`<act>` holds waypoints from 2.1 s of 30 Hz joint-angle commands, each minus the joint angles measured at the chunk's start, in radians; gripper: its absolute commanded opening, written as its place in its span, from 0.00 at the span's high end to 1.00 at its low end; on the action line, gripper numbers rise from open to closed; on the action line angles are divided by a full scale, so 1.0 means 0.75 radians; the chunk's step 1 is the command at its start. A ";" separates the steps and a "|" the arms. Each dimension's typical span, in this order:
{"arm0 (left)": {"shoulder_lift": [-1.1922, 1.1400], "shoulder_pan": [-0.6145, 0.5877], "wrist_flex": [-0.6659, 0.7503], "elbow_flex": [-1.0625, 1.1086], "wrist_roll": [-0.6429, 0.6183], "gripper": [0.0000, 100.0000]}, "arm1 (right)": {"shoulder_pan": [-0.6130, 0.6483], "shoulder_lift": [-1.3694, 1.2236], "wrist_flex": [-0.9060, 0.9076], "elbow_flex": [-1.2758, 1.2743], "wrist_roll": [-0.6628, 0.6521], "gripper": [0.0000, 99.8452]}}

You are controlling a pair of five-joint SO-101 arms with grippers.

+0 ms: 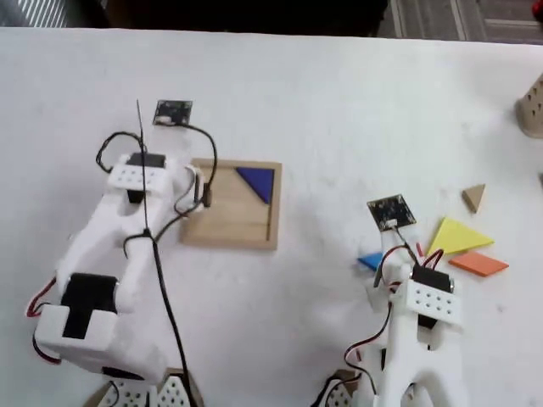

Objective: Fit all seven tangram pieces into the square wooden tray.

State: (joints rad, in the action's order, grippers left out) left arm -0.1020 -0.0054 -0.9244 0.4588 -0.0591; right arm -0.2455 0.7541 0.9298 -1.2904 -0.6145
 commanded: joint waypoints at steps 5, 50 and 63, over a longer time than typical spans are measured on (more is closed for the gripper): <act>-0.236 -0.013 -0.008 -0.200 0.006 0.82 | -0.001 0.021 -0.011 0.004 -0.012 0.98; 0.255 0.214 0.033 0.211 -0.135 0.76 | -0.001 0.021 -0.015 0.004 -0.012 0.98; 0.457 0.224 -0.014 0.215 -0.086 0.82 | -0.001 0.021 -0.015 0.004 -0.012 0.98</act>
State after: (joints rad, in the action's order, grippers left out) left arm 0.1603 0.1649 -0.9291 0.6322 -0.1649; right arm -0.2455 0.7541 0.9298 -1.2904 -0.6145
